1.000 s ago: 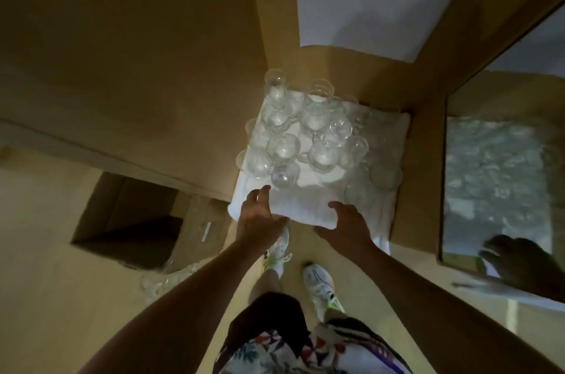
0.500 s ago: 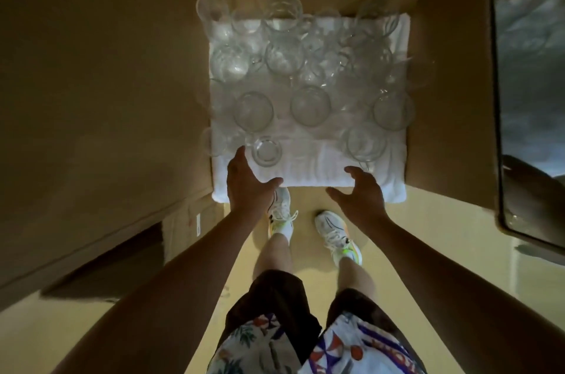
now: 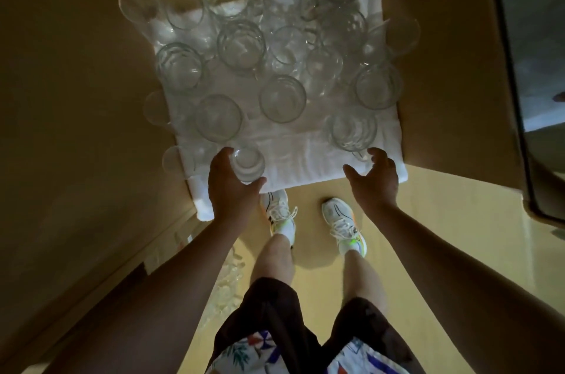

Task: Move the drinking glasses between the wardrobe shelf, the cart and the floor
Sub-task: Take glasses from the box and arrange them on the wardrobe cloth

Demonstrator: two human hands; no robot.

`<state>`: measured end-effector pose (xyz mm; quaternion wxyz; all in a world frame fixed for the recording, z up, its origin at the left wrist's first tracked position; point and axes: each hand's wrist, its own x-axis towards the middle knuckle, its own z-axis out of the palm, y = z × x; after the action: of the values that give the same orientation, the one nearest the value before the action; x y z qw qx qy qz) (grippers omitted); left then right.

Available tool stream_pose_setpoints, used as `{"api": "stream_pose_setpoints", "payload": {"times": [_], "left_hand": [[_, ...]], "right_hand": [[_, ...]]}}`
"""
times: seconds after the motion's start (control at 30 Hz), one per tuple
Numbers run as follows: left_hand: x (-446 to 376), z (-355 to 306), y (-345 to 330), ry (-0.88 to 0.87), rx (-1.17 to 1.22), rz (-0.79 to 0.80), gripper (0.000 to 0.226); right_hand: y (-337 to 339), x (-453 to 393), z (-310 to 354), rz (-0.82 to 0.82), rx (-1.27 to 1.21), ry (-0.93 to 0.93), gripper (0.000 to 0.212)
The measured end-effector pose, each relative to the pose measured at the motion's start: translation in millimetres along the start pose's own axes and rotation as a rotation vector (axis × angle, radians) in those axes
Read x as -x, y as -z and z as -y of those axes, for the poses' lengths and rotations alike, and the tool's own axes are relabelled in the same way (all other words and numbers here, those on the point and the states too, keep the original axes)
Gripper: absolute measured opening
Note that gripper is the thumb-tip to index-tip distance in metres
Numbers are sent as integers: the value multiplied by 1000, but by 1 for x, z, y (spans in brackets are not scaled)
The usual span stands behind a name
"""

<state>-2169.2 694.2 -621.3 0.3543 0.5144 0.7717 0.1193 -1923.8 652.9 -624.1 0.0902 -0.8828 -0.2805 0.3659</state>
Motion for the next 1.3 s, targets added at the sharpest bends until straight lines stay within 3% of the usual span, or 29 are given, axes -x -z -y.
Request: {"api": "stream_pose_setpoints", "payload": {"times": [0.23,0.37,0.57,0.7,0.8,0.9,1.07,1.3], "left_hand": [[5,-7,-10,-123,-43,28,80],[15,-12,-14,-169,-50,36,78],[36,-25,-9,-219,-18,66,75],[50,-38,1,-211,10,73,77],[62,-52,13,-181,50,73,81],[73,-69,30,-155,103,59,80],[91,-111,72,-201,184,-107,80],[104,-189,161,-270,324,-263,65]], "right_hand": [[-6,-23,0,104,-55,-111,65],[-9,-29,6,168,-220,-209,36],[-4,-21,16,241,-318,-222,23],[10,-4,16,304,-301,-245,29],[30,18,20,321,-351,-269,14],[55,38,32,372,-473,-285,13],[110,69,80,507,-562,-165,16],[191,122,173,477,-510,176,18]]}}
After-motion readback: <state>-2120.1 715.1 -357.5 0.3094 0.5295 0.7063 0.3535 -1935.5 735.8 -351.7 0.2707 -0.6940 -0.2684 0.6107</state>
